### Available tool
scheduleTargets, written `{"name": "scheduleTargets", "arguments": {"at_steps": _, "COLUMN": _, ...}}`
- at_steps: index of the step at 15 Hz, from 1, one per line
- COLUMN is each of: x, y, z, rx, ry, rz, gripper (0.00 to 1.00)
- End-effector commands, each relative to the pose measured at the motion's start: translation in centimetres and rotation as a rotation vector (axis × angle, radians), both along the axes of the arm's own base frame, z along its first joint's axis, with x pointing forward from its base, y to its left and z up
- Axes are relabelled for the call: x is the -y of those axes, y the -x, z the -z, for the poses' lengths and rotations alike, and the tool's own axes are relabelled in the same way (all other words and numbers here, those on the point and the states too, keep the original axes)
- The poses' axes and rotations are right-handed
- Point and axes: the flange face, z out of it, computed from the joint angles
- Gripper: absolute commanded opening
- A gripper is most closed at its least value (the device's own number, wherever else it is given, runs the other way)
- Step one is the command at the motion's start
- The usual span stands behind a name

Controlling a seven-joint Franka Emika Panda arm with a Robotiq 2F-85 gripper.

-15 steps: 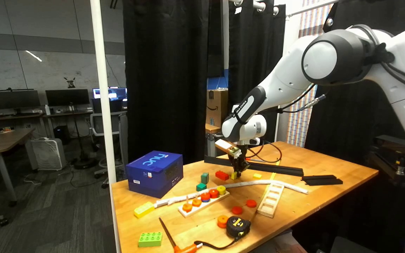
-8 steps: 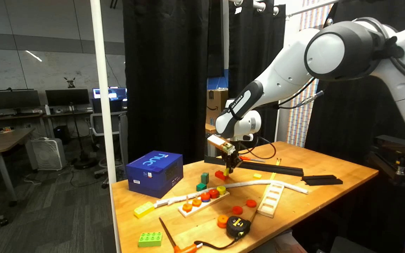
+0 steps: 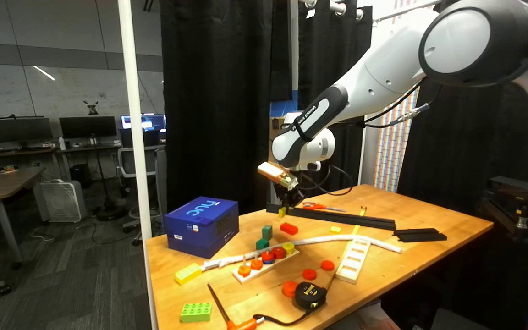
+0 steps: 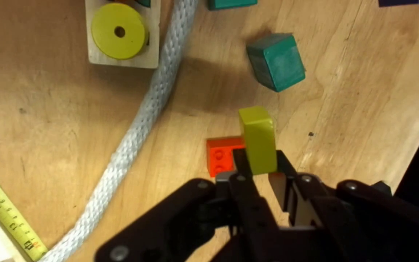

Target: Pick the yellow block and put it on the green block

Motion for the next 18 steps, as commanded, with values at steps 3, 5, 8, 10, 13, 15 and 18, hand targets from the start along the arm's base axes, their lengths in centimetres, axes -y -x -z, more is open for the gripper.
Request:
{"name": "scheduleTargets", "arguments": {"at_steps": 3, "x": -3.0, "y": 0.6, "z": -0.2, "rx": -0.01, "ry": 0.001, "rz": -0.089, "gripper": 0.11}}
{"name": "scheduleTargets", "arguments": {"at_steps": 5, "x": -4.0, "y": 0.3, "z": 0.5, "rx": -0.022, "ry": -0.004, "rz": -0.116, "gripper": 0.11}}
{"name": "scheduleTargets", "arguments": {"at_steps": 8, "x": -5.0, "y": -0.3, "z": 1.2, "rx": -0.037, "ry": -0.002, "rz": -0.15, "gripper": 0.11}}
{"name": "scheduleTargets", "arguments": {"at_steps": 10, "x": -5.4, "y": -0.6, "z": 1.6, "rx": -0.045, "ry": -0.001, "rz": -0.17, "gripper": 0.11}}
{"name": "scheduleTargets", "arguments": {"at_steps": 13, "x": -5.5, "y": -1.3, "z": 2.3, "rx": -0.061, "ry": 0.001, "rz": -0.19, "gripper": 0.11}}
{"name": "scheduleTargets", "arguments": {"at_steps": 15, "x": -5.3, "y": -1.9, "z": 2.7, "rx": -0.072, "ry": 0.003, "rz": -0.201, "gripper": 0.11}}
{"name": "scheduleTargets", "arguments": {"at_steps": 18, "x": -5.2, "y": -2.9, "z": 3.2, "rx": -0.086, "ry": 0.006, "rz": -0.215, "gripper": 0.11}}
